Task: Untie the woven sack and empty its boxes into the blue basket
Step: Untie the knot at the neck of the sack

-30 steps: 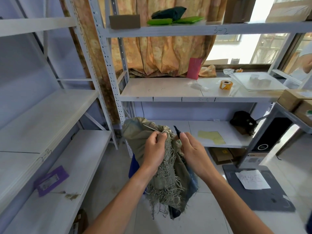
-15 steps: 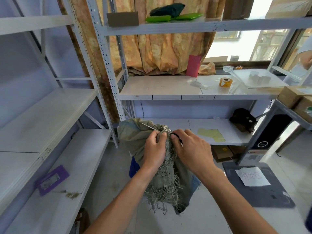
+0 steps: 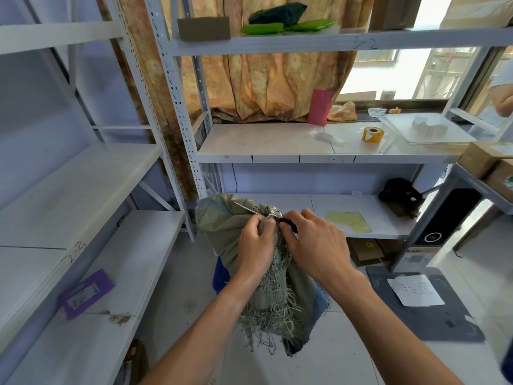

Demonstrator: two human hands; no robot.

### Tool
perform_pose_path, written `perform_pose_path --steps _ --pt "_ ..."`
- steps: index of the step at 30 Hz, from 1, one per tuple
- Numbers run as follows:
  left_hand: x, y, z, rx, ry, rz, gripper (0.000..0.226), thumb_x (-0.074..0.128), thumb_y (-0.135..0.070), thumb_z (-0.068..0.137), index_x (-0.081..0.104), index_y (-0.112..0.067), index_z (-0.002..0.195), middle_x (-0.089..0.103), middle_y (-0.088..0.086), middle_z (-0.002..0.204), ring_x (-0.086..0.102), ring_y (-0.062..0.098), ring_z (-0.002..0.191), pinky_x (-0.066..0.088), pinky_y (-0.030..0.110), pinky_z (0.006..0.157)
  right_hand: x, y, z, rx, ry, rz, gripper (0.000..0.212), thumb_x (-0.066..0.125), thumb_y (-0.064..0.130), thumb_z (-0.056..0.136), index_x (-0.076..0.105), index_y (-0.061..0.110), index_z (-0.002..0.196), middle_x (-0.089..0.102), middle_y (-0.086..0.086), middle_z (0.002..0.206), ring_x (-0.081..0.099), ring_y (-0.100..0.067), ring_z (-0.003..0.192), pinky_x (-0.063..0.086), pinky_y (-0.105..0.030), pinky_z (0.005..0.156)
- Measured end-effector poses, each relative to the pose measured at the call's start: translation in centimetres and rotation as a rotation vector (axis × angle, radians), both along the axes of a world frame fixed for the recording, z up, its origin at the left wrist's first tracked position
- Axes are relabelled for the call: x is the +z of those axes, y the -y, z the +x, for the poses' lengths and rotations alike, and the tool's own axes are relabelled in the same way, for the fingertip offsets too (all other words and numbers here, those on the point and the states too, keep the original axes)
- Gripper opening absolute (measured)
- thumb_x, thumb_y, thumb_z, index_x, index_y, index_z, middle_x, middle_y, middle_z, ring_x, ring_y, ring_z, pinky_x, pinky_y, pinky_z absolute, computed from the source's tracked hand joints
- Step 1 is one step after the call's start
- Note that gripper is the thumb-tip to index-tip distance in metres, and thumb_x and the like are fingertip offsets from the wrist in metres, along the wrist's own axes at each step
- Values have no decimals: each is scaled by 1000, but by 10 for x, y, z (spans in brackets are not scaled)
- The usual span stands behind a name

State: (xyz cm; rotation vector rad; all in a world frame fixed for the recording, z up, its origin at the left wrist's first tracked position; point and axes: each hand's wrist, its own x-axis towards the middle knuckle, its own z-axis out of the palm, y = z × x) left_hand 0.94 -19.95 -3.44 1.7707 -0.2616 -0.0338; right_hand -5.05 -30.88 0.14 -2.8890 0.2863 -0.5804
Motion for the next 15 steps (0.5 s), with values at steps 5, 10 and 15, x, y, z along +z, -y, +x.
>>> perform_pose_path --steps 5,10,15 --pt "-2 -3 0 -12 -1 10 25 50 -35 100 53 -14 86 37 -7 59 32 11 52 29 28 49 0 0 0 0 -12 9 33 38 48 102 61 30 118 64 4 96 67 -27 80 53 -38 64" --pt "-4 -5 -1 -18 4 6 25 50 -33 101 51 -14 84 36 -6 60 32 10 52 29 25 48 0 1 2 20 -31 32 34 38 48 102 62 30 118 65 4 98 67 -27 84 52 -38 66" --pt "-7 -7 0 -38 -19 1 25 49 -32 101 49 -17 82 35 -10 57 31 11 52 28 32 51 3 5 3 57 -50 25 33 40 48 101 64 33 117 67 4 100 67 -27 88 49 -36 66"
